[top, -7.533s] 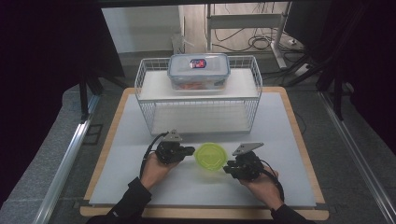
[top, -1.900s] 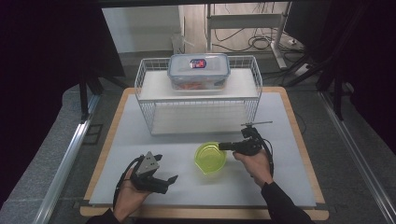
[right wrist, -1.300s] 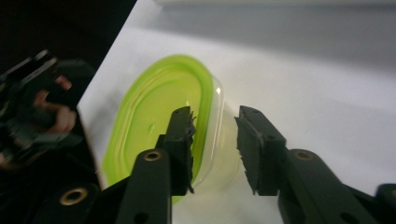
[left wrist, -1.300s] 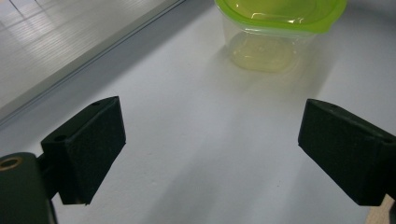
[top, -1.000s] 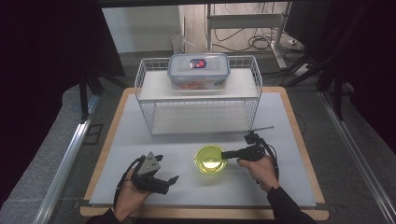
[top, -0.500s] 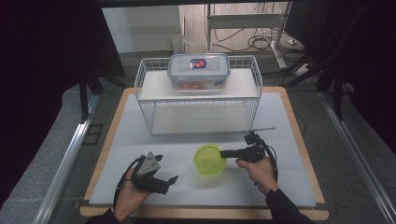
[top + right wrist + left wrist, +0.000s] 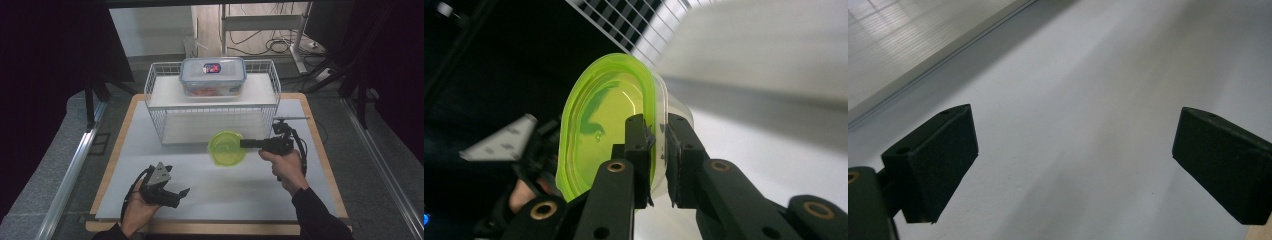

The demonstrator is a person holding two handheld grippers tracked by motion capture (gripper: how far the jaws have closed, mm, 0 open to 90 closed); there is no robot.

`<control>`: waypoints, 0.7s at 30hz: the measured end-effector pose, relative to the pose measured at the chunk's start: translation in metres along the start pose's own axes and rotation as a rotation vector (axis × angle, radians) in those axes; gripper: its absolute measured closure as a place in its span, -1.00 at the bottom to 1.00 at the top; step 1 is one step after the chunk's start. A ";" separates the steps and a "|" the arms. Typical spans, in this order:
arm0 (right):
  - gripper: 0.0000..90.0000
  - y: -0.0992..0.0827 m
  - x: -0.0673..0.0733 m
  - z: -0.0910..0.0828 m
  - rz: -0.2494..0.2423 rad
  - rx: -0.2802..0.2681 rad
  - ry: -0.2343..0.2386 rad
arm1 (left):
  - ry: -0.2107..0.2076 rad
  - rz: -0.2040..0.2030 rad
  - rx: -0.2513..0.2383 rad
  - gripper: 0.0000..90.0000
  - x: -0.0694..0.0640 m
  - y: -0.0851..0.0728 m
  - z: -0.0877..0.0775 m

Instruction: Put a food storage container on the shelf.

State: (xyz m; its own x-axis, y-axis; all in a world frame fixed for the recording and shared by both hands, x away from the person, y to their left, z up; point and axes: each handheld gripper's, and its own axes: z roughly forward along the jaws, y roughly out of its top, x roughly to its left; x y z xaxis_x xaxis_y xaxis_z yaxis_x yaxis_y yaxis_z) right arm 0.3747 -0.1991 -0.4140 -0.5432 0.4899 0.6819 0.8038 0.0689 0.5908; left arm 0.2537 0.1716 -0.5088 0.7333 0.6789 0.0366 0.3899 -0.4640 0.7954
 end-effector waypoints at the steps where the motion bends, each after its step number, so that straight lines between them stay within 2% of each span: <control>1: 0.81 0.004 0.004 -0.002 -0.007 -0.008 0.004 | -0.001 -0.001 0.000 -0.90 0.000 0.000 0.000; 9: 0.81 0.055 0.047 -0.024 -0.035 -0.067 0.019 | -0.006 -0.003 -0.006 -0.90 0.000 0.000 0.000; 12: 0.81 0.080 0.065 -0.029 -0.043 -0.093 0.019 | -0.011 0.003 -0.003 -0.90 0.000 0.000 0.000; 16: 0.81 0.108 0.078 -0.031 -0.037 -0.126 0.008 | -0.016 0.002 -0.003 -0.90 -0.001 0.000 0.001; 17: 0.81 0.119 0.082 -0.030 -0.037 -0.137 -0.009 | -0.016 0.002 -0.003 -0.90 -0.001 0.000 0.001; 20: 0.81 0.145 0.088 -0.025 -0.012 -0.169 -0.028 | -0.019 0.005 -0.004 -0.90 -0.001 0.000 0.001; 21: 0.81 0.149 0.088 -0.024 -0.008 -0.173 -0.032 | -0.020 0.010 -0.002 -0.90 -0.001 0.000 0.001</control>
State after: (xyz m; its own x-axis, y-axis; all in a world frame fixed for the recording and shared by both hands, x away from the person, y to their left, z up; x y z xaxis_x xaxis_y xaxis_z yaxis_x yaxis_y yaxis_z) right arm 0.4404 -0.1662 -0.2557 -0.5396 0.5172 0.6643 0.7441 -0.0763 0.6638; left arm 0.2535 0.1703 -0.5090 0.7483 0.6626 0.0321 0.3814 -0.4693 0.7965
